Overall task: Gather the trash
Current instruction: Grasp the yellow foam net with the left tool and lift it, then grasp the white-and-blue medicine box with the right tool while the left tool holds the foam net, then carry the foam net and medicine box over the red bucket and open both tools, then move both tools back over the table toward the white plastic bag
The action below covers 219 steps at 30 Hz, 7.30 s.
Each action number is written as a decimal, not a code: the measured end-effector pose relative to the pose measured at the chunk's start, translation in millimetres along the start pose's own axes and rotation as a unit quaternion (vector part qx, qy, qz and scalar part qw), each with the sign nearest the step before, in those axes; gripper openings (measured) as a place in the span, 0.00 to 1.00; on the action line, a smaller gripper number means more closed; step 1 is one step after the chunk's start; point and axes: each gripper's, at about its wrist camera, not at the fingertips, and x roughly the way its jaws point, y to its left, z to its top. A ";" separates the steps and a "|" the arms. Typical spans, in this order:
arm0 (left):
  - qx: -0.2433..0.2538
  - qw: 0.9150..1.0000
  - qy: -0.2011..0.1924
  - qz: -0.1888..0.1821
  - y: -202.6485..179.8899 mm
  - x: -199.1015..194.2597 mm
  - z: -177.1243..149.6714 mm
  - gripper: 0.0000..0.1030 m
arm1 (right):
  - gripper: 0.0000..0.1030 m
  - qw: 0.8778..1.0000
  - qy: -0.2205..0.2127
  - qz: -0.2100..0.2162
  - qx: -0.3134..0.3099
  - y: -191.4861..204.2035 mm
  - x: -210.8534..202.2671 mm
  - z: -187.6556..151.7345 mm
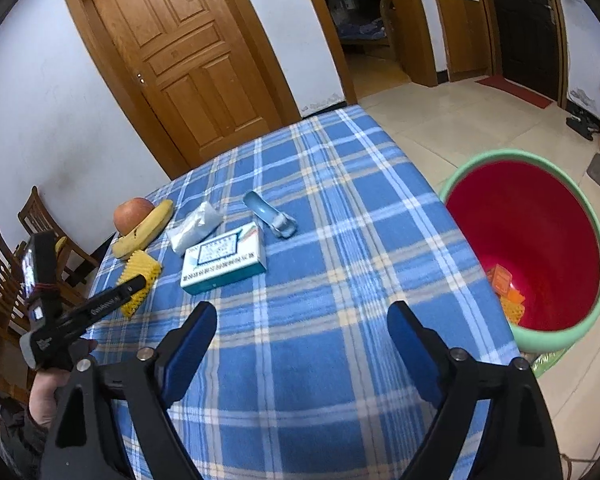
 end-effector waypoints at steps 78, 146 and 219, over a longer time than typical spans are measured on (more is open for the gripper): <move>-0.027 0.985 -0.082 -0.147 -8.8 -128.2 -39.5 0.20 | 0.89 0.997 -0.013 0.026 -0.078 58.6 -20.5 -4.2; 0.204 0.947 -0.008 -0.248 -295.4 -86.7 -42.8 0.21 | 0.92 0.987 -0.040 -0.086 0.133 -216.1 -48.6 6.7; 0.154 0.975 -0.058 -0.151 -182.9 -72.9 7.1 0.65 | 0.92 0.997 -0.045 -0.033 0.058 -123.8 -45.0 27.9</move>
